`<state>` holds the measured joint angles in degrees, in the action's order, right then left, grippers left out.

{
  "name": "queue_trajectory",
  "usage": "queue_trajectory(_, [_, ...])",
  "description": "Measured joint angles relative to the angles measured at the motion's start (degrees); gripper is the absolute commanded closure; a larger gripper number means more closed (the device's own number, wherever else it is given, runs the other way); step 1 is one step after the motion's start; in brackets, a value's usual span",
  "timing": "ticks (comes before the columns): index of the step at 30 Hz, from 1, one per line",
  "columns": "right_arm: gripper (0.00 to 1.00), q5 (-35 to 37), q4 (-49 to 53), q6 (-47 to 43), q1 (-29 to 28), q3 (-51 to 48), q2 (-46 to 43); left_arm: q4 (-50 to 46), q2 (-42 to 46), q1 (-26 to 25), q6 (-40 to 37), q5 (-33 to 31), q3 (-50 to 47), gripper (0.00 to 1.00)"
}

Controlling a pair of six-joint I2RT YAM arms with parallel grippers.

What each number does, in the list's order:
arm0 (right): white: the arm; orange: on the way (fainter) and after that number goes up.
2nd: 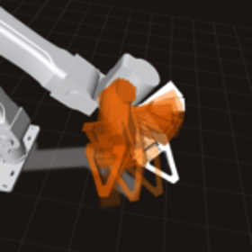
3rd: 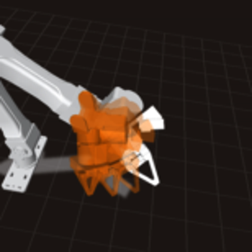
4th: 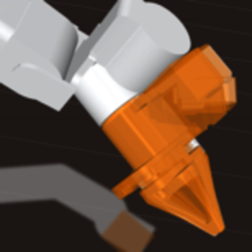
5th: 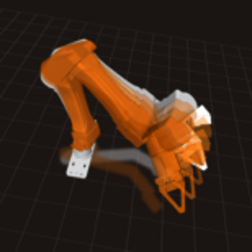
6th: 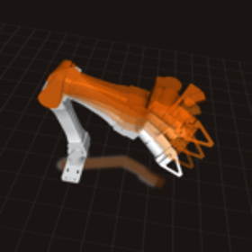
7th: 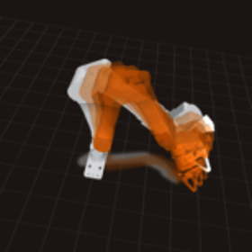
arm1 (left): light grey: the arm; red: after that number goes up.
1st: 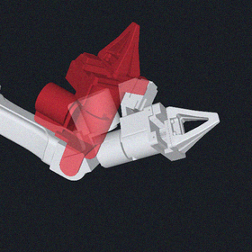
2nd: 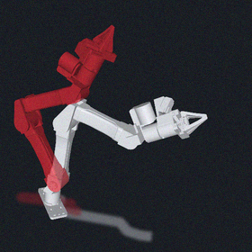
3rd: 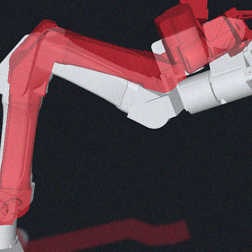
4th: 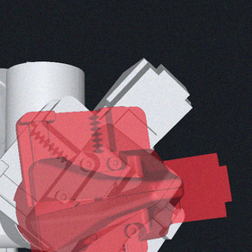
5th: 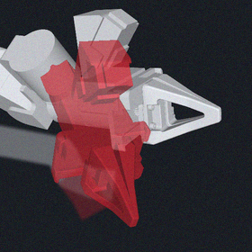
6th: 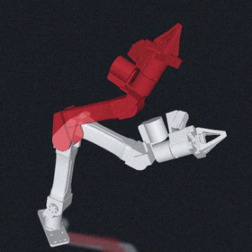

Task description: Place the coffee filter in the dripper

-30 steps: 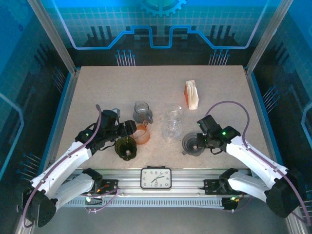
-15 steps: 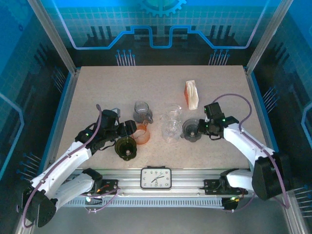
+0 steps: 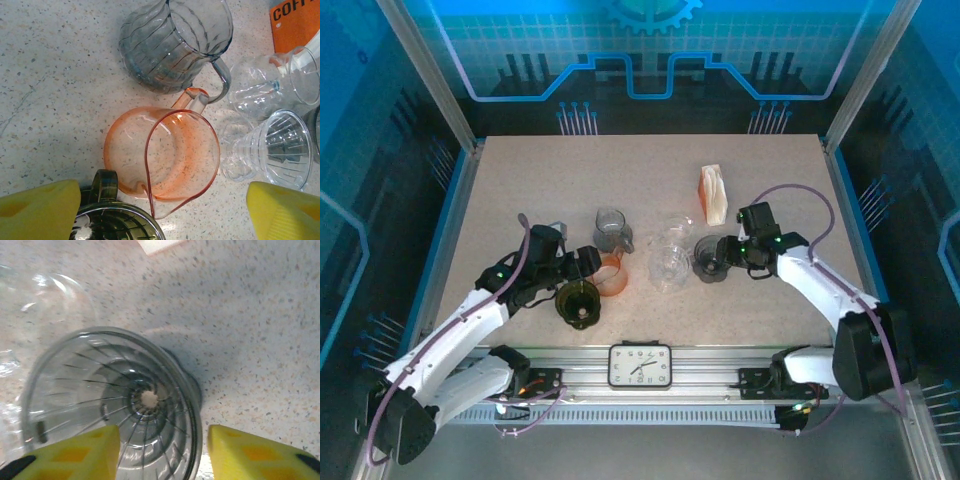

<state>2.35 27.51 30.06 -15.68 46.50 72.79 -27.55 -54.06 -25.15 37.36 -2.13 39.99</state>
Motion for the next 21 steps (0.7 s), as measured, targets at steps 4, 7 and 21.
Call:
queue_trajectory(4, [0.38, -0.50, -0.31, -0.37, -1.55, 0.28, -4.09, 0.15, -0.59, 0.00, 0.09, -0.02, 0.00, 0.06])
queue_trajectory(7, [0.36, -1.11, -0.17, -0.81, -5.86, 2.80, -2.99, 0.83, -1.46, 0.00, 0.07, -0.07, 0.02, 0.07])
queue_trajectory(21, [0.37, -1.11, -3.67, -1.20, -30.80, 17.46, 13.92, -0.02, 0.15, 0.02, 0.13, -1.84, 1.03, 0.02])
